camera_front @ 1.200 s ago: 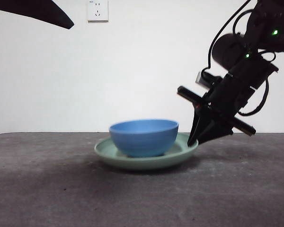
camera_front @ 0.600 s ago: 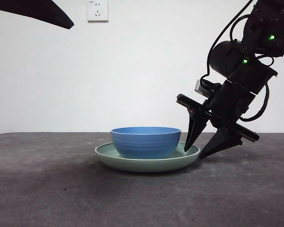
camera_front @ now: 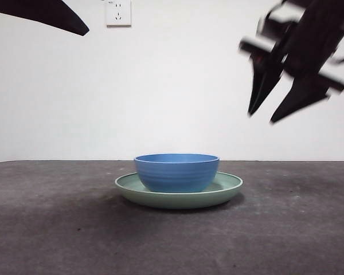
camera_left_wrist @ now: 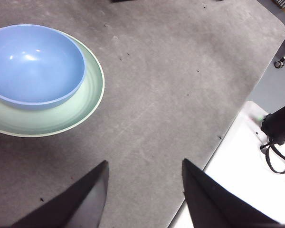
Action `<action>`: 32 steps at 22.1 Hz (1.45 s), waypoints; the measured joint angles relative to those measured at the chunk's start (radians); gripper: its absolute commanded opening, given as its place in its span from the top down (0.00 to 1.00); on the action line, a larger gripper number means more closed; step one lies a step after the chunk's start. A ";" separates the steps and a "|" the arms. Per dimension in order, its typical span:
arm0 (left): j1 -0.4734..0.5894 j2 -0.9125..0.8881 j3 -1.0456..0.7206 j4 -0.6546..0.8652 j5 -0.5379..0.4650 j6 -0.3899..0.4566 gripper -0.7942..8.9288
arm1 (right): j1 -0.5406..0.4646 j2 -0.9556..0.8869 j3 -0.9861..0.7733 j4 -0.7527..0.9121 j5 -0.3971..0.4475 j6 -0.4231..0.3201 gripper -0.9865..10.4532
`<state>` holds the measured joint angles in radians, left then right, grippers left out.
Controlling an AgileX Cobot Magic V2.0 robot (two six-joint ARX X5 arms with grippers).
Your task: Pick up the blue bowl, put it on the green plate, put it on desk
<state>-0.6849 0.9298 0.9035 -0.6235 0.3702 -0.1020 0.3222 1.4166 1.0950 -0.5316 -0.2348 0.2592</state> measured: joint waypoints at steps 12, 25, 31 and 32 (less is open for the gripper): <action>0.000 0.000 0.000 0.000 0.000 0.000 0.66 | 0.103 -0.537 -0.110 -0.333 -0.025 -0.106 0.73; 0.000 0.000 0.000 0.000 0.000 0.000 0.66 | 0.141 -0.771 -0.314 -0.352 -0.103 -0.106 0.73; 0.000 0.000 0.000 0.000 0.000 0.000 0.66 | 0.141 -0.771 -0.314 -0.352 -0.103 -0.106 0.73; 0.000 0.000 0.000 0.000 0.000 0.000 0.67 | 0.141 -0.771 -0.314 -0.352 -0.103 -0.106 0.73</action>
<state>-0.6849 0.9302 0.9035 -0.6235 0.3702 -0.1020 0.4633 0.6456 0.7807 -0.8837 -0.3378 0.1535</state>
